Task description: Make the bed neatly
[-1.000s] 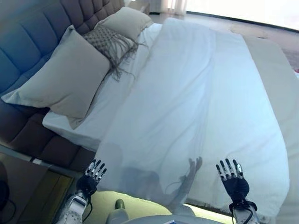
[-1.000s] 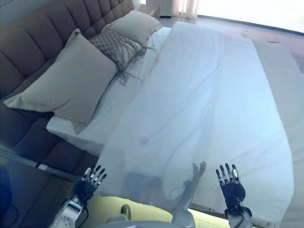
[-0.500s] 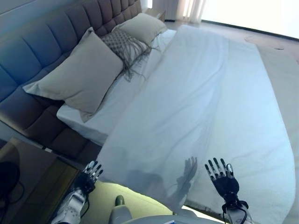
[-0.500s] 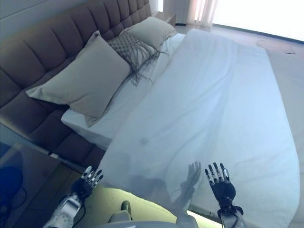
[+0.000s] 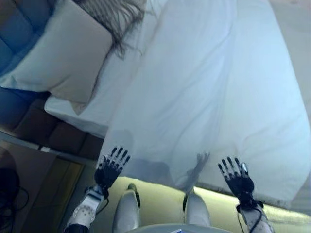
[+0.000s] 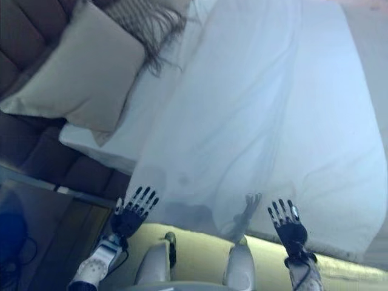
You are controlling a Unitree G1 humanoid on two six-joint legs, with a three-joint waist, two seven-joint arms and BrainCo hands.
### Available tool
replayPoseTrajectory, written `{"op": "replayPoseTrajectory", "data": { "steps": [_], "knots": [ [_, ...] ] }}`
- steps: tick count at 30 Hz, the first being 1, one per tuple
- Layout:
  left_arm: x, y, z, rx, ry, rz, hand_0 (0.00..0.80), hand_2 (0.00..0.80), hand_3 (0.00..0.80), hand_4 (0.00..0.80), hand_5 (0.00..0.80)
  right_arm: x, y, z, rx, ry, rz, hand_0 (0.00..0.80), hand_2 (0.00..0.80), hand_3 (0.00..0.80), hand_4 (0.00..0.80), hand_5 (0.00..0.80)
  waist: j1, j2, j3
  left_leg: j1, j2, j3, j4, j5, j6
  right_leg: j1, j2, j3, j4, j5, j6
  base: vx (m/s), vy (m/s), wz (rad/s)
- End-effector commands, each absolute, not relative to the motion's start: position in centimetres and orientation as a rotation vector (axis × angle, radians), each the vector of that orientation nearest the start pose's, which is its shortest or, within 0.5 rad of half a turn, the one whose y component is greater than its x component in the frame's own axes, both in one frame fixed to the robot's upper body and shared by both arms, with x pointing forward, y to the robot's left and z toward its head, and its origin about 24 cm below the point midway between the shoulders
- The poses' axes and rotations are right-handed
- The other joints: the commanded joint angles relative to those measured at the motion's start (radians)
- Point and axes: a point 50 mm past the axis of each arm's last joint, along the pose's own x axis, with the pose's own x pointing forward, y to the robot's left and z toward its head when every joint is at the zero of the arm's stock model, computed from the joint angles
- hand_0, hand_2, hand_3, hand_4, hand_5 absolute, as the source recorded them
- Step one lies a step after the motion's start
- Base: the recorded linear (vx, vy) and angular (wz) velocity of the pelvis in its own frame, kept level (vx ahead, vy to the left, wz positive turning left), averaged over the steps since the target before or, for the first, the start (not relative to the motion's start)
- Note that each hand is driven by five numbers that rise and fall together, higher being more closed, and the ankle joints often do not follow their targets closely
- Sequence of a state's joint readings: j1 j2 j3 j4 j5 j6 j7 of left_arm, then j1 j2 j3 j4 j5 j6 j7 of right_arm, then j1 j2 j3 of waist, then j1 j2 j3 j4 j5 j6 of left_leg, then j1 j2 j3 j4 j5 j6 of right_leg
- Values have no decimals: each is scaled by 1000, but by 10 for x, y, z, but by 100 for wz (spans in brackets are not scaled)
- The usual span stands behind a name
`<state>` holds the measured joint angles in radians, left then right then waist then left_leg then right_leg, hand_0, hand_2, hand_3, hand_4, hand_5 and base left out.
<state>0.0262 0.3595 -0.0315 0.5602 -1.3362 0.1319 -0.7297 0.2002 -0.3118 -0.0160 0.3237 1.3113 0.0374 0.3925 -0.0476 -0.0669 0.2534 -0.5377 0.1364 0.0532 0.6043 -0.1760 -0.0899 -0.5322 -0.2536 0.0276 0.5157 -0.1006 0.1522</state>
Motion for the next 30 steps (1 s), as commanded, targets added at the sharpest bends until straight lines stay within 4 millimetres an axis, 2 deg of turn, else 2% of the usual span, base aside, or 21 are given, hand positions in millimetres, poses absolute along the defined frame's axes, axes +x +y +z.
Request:
{"op": "replayPoseTrajectory", "data": {
  "steps": [1,3,4,7,10,16,20,26,30],
  "knots": [
    [246,217,-7,-1163,-73,-438,0,0,0,0,0,221,-239,0,1027,-15,88,0,0,0,0,0,-43,18,67,-68,79,-61,-104,124,-27,-76,-14,50,-126,175,54,-358,33,29],
    [256,201,2,-1177,-106,-515,0,0,0,0,0,226,-239,8,1021,-66,99,0,0,0,0,0,-47,25,84,-123,73,-57,-125,159,-43,-120,-15,21,-130,180,55,-204,17,26],
    [260,189,6,-1195,-127,-560,0,0,0,0,0,227,-239,12,1014,-93,103,0,0,0,0,0,-45,29,86,-134,70,-62,-132,146,-51,-131,-14,6,-124,156,55,-105,-5,35],
    [272,164,21,-1199,-168,-667,0,0,0,0,0,236,-237,27,1004,-173,144,0,0,0,0,0,-45,26,93,-204,70,-64,-159,182,-57,-194,-20,-27,-135,167,50,-146,-32,63],
    [285,152,35,-1214,-208,-724,0,0,0,0,0,246,-238,45,981,-239,182,0,0,0,0,0,-50,26,99,-270,64,-67,-145,192,-58,-251,-25,-40,-112,161,42,-103,29,19],
    [295,147,49,-1240,-292,-754,0,0,0,0,0,258,-233,71,956,-319,244,0,0,0,0,0,-56,23,107,-394,46,-69,-81,193,-50,-353,-7,-35,-42,150,20,-61,71,2],
    [305,144,66,-1176,-316,-784,0,0,0,0,0,265,-229,95,922,-395,308,0,0,0,0,0,-63,18,122,-487,34,-78,-28,190,-44,-431,11,-24,19,140,2,-62,49,2],
    [321,162,85,-1131,-385,-685,0,0,0,0,0,276,-225,133,863,-493,383,0,0,0,0,0,-73,26,157,-610,25,-80,70,167,-36,-537,22,-13,117,112,-18,-33,64,0],
    [331,180,97,-1131,-426,-534,0,0,0,0,0,278,-218,144,845,-501,415,0,0,0,0,0,-72,26,182,-665,27,-82,123,152,-32,-587,25,-10,166,100,-30,-12,62,-7]
  ]
}}
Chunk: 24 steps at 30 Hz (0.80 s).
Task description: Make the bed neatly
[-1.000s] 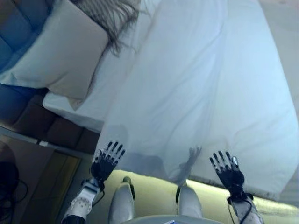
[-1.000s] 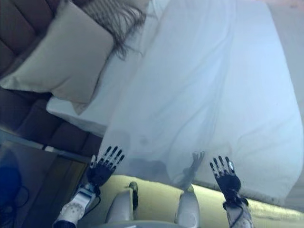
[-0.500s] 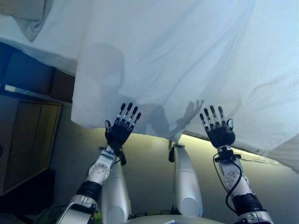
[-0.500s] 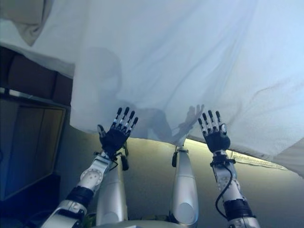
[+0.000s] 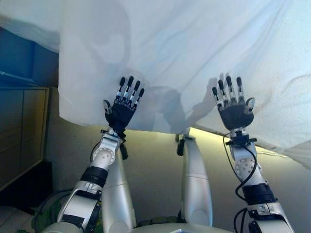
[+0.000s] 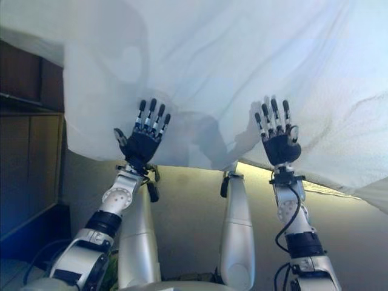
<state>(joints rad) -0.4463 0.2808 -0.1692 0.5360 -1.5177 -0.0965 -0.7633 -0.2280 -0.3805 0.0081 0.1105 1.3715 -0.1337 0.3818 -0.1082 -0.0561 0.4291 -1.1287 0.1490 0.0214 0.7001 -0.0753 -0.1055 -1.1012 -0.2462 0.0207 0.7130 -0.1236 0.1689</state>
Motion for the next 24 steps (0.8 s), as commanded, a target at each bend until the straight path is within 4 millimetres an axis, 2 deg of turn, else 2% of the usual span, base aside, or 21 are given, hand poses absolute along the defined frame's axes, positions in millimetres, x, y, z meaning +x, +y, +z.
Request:
{"op": "replayPoseTrajectory", "data": {
  "steps": [1,4,9,18,22,24],
  "knots": [
    [332,182,99,-1135,-437,-522,0,0,0,0,0,278,-217,145,847,-500,416,0,0,0,0,0,-13,15,9,-80,14,-49,32,49,-15,-24,19,-3,-29,122,-48,0,43,-6],
    [333,186,104,-1143,-478,-506,0,0,0,0,0,279,-214,153,845,-517,432,0,0,0,0,0,-13,13,24,-99,6,-55,68,31,-9,-42,23,2,-7,119,-60,-20,38,-5],
    [333,188,107,-1152,-505,-465,0,0,0,0,0,275,-214,154,869,-520,433,0,0,0,0,0,-13,7,33,-147,4,-76,212,-30,12,-98,37,12,149,71,-80,-12,-28,-5],
    [331,198,102,-1066,-483,-434,0,0,0,0,0,278,-220,156,851,-510,406,0,0,0,0,0,-11,5,38,-192,6,-101,346,-96,25,-154,40,17,271,15,-94,24,-17,-3],
    [333,218,106,-1014,-447,-333,0,0,0,0,0,277,-227,163,823,-513,396,0,0,0,0,0,-11,6,44,-216,18,-103,432,-144,28,-178,28,24,325,-14,-103,22,46,-1],
    [333,240,106,-1009,-423,-230,0,0,0,0,0,276,-232,167,802,-514,392,0,0,0,0,0,-13,11,50,-233,26,-100,471,-162,30,-197,24,31,351,-26,-110,30,104,-4]
  ]
}}
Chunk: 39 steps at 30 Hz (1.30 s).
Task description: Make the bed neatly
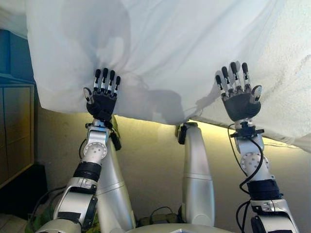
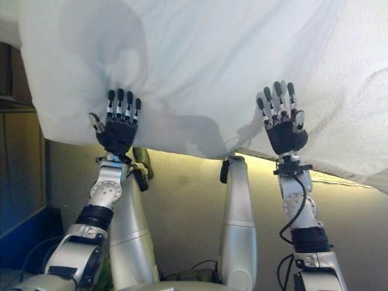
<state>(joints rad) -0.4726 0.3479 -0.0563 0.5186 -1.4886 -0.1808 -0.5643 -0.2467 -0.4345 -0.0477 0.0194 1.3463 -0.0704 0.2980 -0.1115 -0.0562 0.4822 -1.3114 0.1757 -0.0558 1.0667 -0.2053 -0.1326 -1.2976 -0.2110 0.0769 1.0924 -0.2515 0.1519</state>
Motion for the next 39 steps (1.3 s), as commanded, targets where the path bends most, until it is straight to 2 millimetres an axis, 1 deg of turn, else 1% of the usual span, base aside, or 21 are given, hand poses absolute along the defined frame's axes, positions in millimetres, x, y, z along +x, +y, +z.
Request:
{"op": "replayPoseTrajectory", "data": {
  "steps": [1,2,5,6,8,11,15,19,22,24,27,29,31,34,37,39],
  "knots": [
    [333,244,106,-1012,-423,-205,0,0,0,0,0,276,-232,168,800,-514,392,0,0,0,0,0,-10,11,-2,-54,0,-23,112,-36,58,-5,-12,-23,-22,99,-93,25,110,-6],
    [334,262,103,-1035,-388,-87,0,0,0,0,0,276,-235,169,796,-511,387,0,0,0,0,0,-10,15,1,-64,0,-21,133,-45,61,-18,-15,-16,-7,94,-96,21,93,-6],
    [333,295,96,-1074,-318,137,0,0,0,0,0,278,-237,171,800,-511,386,0,0,0,0,0,-13,16,9,-88,0,-18,164,-57,66,-41,-20,-10,14,85,-100,10,76,-3],
    [332,304,94,-1074,-300,184,0,0,0,0,0,279,-237,174,800,-512,390,0,0,0,0,0,-15,15,11,-95,0,-16,170,-58,68,-48,-21,-10,17,83,-102,-2,61,0],
    [332,314,91,-1067,-267,267,0,0,0,0,0,279,-236,177,796,-518,399,0,0,0,0,0,-16,14,15,-105,0,-12,174,-58,70,-58,-23,-11,18,84,-105,-10,47,1],
    [328,325,78,-1062,-187,394,0,0,0,0,0,281,-234,184,786,-529,407,0,0,0,0,0,-15,14,16,-116,-3,-9,179,-56,71,-67,-25,-12,19,83,-109,-13,24,1],
    [326,335,68,-1028,-103,501,0,0,0,0,0,285,-231,194,782,-538,409,0,0,0,0,0,-15,9,15,-131,-4,-8,191,-57,70,-86,-28,-16,32,76,-116,0,0,0],
    [324,339,59,-1013,-18,567,0,0,0,0,0,288,-230,200,789,-542,398,0,0,0,0,0,-11,7,14,-146,-3,-10,202,-58,69,-102,-34,-19,43,71,-118,-9,-8,2],
    [319,339,47,-997,71,628,0,0,0,0,0,289,-227,203,797,-548,393,0,0,0,0,0,-7,8,13,-149,-2,-9,200,-56,69,-104,-40,-23,41,71,-119,0,0,0],
    [312,343,36,-997,144,699,0,0,0,0,0,290,-226,204,806,-550,392,0,0,0,0,0,-5,7,11,-149,-2,-9,197,-54,68,-104,-42,-26,38,73,-118,-17,-31,0],
    [309,346,32,-1034,153,758,0,0,0,0,0,292,-221,205,825,-547,394,0,0,0,0,0,-3,4,5,-141,0,-10,191,-49,67,-96,-43,-30,31,75,-119,2,-24,0],
    [311,344,35,-1068,102,758,0,0,0,0,0,293,-216,203,840,-544,396,0,0,0,0,0,-2,3,0,-125,4,-11,176,-43,65,-81,-43,-33,20,80,-115,17,-46,0],
    [313,339,36,-1088,44,756,0,0,0,0,0,292,-213,202,850,-547,397,0,0,0,0,0,1,6,-5,-103,7,-9,150,-34,63,-60,-46,-38,0,89,-111,17,-54,0],
    [308,327,31,-1027,-22,789,0,0,0,0,0,289,-210,198,874,-568,387,0,0,0,0,0,15,16,-8,-57,3,-7,88,-18,62,-19,-53,-48,-48,109,-101,-5,-75,3],
    [296,310,16,-1000,-33,834,0,0,0,0,0,283,-210,189,897,-582,366,0,0,0,0,0,32,25,-8,1,-2,-6,26,-1,59,40,-58,-62,-102,128,-89,0,-86,8],
    [287,296,5,-979,-26,848,0,0,0,0,0,278,-212,179,908,-584,336,0,0,0,0,0,43,26,-10,63,-5,-4,-42,16,55,102,-66,-74,-168,148,-77,27,-89,10]
  ]
}}
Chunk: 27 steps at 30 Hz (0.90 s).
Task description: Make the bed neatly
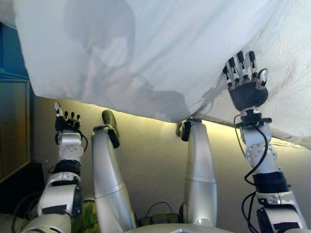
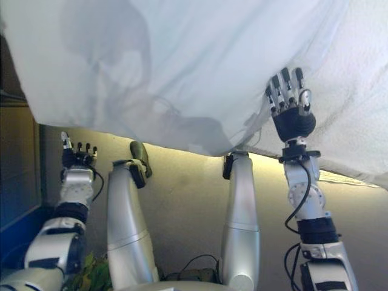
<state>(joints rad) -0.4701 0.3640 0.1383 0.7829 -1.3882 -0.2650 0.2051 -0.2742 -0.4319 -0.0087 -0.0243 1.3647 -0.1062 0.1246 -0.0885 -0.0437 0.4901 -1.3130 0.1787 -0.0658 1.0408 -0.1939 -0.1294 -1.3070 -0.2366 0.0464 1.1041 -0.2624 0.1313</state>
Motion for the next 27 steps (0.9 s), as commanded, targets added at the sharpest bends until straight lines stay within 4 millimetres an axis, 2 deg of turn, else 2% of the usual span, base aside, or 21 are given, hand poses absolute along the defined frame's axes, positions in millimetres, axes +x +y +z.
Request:
{"op": "replayPoseTrajectory", "data": {
  "steps": [1,6,11,12,14,15,22,27],
  "knots": [
    [284,292,3,-959,-20,855,0,0,0,0,0,276,-213,175,907,-582,318,0,0,0,0,0,23,12,-19,91,-9,5,-45,13,49,139,-45,-49,-210,167,-53,58,-106,12],
    [268,282,-6,-876,-26,824,0,0,0,0,0,258,-230,134,922,-503,189,0,0,0,0,0,40,-2,-41,282,-2,8,-226,66,32,335,-69,-81,-410,225,-19,104,-109,14],
    [249,284,-12,-856,-69,743,0,0,0,0,0,239,-249,95,939,-430,97,0,0,0,0,0,53,-12,-69,474,7,36,-380,102,17,518,-79,-118,-566,256,9,145,-90,13],
    [241,288,-13,-842,-86,732,0,0,0,0,0,232,-253,82,947,-412,74,0,0,0,0,0,56,-18,-85,529,10,44,-417,105,15,571,-78,-127,-602,261,18,161,-95,6],
    [235,292,-12,-821,-100,716,0,0,0,0,0,226,-257,71,956,-396,53,0,0,0,0,0,60,-23,-98,593,10,54,-463,111,10,632,-76,-138,-640,266,24,96,-77,5],
    [232,294,-11,-806,-104,708,0,0,0,0,0,224,-259,67,960,-388,43,0,0,0,0,0,60,-28,-104,608,3,62,-490,144,15,650,-81,-144,-669,297,19,17,-47,2],
    [220,297,4,-655,-131,536,0,0,0,0,0,202,-268,39,960,-310,-39,0,0,0,0,0,79,-24,-192,828,-7,91,-675,182,15,863,-78,-172,-826,320,38,133,-72,6],
    [207,287,4,-636,-68,358,0,0,0,0,0,182,-265,15,952,-186,-96,0,0,0,0,0,94,-18,-301,1019,-8,112,-846,216,17,1043,-59,-198,-977,354,51,183,-82,7]
  ]
}}
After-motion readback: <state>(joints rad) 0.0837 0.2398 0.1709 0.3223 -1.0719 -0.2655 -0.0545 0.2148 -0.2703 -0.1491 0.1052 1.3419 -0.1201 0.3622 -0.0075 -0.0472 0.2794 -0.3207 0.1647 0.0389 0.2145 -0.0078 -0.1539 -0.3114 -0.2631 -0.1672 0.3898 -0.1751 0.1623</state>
